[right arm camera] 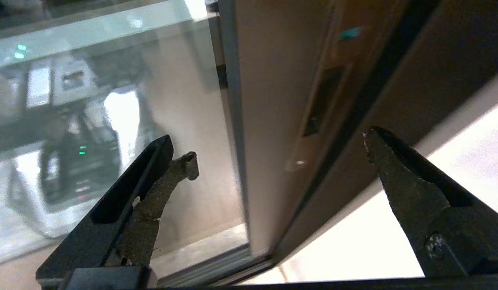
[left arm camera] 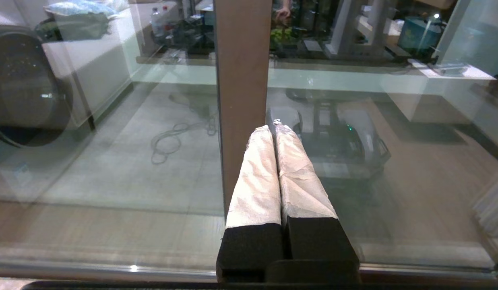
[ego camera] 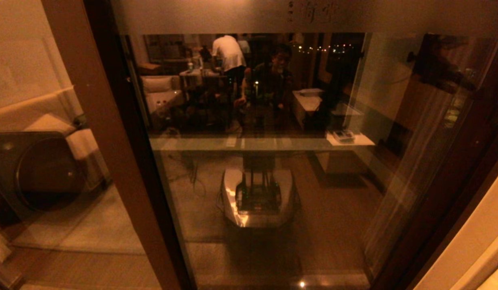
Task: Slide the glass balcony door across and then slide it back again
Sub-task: Open the slid door
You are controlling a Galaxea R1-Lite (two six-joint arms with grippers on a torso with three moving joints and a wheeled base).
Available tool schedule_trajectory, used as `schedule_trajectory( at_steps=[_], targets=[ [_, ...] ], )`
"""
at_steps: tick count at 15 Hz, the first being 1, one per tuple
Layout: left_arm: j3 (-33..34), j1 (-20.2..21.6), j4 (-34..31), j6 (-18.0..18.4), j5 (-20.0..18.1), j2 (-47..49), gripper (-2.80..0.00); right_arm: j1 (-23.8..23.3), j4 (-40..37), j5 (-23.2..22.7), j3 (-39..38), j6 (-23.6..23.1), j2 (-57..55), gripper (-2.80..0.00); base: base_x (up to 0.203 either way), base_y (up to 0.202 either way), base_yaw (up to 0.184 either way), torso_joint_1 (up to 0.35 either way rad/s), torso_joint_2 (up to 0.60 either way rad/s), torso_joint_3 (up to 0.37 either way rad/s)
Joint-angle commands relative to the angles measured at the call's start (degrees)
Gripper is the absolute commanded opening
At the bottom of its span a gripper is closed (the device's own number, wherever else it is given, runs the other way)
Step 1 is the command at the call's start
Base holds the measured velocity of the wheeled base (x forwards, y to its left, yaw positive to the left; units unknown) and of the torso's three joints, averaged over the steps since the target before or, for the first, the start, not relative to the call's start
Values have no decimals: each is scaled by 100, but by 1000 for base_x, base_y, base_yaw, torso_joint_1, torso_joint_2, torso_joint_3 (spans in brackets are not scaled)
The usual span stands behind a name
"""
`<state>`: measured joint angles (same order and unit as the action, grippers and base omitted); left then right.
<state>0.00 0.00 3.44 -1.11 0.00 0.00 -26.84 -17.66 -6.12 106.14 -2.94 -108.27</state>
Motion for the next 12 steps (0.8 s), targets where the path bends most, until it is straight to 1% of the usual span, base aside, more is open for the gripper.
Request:
schedule_trajectory(
  at_steps=[1,6,10,12],
  targets=[
    [123,0,-1,-3,0,0,-280,-5,-1,-118,73,81,-198,0,0,0,0,0,0,0],
    [123,0,-1,-3,0,0,-280,13,26,-179,204,187,-398,0,0,0,0,0,0,0],
    [123,0,8,-3,0,0,-280,11,320,-189,224,188,-589,0,0,0,0,0,0,0],
    [123,9,6,-3,0,0,-280,13,333,-303,240,188,-643,0,0,0,0,0,0,0]
  ],
)
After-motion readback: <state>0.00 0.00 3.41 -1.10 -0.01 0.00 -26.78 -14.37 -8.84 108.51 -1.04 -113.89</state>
